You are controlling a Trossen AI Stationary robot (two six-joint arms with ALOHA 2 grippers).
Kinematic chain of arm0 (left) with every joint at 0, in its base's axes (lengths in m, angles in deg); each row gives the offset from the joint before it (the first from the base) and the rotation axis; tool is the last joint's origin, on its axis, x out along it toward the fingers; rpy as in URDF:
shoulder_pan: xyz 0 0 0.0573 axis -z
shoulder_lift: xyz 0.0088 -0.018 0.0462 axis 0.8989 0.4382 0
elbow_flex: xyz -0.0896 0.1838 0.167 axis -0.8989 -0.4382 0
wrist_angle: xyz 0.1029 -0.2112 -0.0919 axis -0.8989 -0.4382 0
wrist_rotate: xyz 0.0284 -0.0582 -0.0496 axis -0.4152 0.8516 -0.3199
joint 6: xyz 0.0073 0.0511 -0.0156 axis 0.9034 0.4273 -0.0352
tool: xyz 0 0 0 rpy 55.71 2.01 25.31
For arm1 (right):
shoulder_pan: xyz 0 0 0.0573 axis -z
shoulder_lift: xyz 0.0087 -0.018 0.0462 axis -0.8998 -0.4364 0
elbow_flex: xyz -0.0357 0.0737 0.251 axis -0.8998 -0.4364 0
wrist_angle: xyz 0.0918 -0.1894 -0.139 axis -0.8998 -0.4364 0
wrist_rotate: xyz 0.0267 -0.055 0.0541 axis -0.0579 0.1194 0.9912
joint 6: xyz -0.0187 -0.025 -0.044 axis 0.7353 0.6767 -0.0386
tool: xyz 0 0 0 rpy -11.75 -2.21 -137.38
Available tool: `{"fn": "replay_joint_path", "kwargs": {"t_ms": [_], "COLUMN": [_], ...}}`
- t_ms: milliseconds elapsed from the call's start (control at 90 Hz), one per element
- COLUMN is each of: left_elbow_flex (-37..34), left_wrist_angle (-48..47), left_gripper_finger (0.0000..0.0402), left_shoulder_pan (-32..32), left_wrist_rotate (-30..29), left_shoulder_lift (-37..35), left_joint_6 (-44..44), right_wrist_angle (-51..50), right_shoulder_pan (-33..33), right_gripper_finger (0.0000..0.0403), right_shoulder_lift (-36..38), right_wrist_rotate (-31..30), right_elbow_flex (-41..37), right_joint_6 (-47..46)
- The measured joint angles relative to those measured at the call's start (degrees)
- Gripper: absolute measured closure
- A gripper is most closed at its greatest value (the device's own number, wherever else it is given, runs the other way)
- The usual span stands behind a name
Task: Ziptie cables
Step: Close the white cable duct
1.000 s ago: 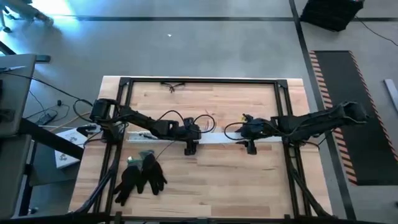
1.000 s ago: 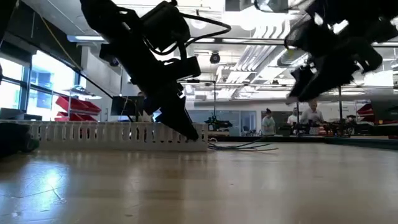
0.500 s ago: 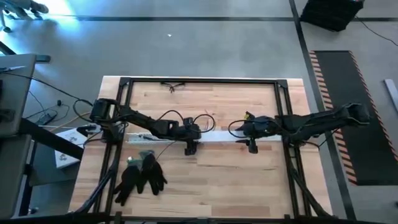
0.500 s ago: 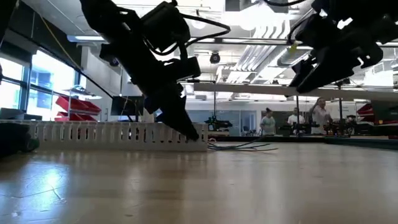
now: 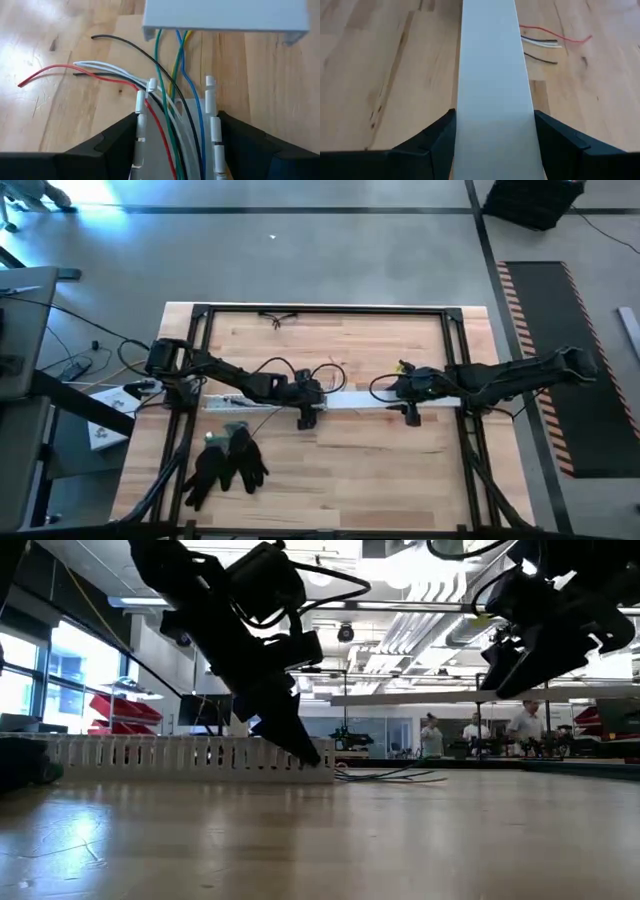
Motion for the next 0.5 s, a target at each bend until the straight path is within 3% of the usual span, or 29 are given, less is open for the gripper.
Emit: {"fn": "replay_joint_path", "kwargs": {"t_ms": [500], "left_elbow_flex": [0.1], "left_wrist_angle": [-0.2], "left_gripper_finger": [0.0166], "left_shoulder_pan": [0.5], "left_wrist_rotate": [0.4], "left_shoulder_lift": [0.0], "left_joint_6": [1.2], "right_wrist_angle": [-0.4], "right_shoulder_pan": [0.0], "right_gripper_finger": [0.0195], "right_shoulder_lift": [-2.7], "right_wrist_rotate": [0.9], "right_elbow_flex": [0.0], "right_joint_6": [-0.5]}}
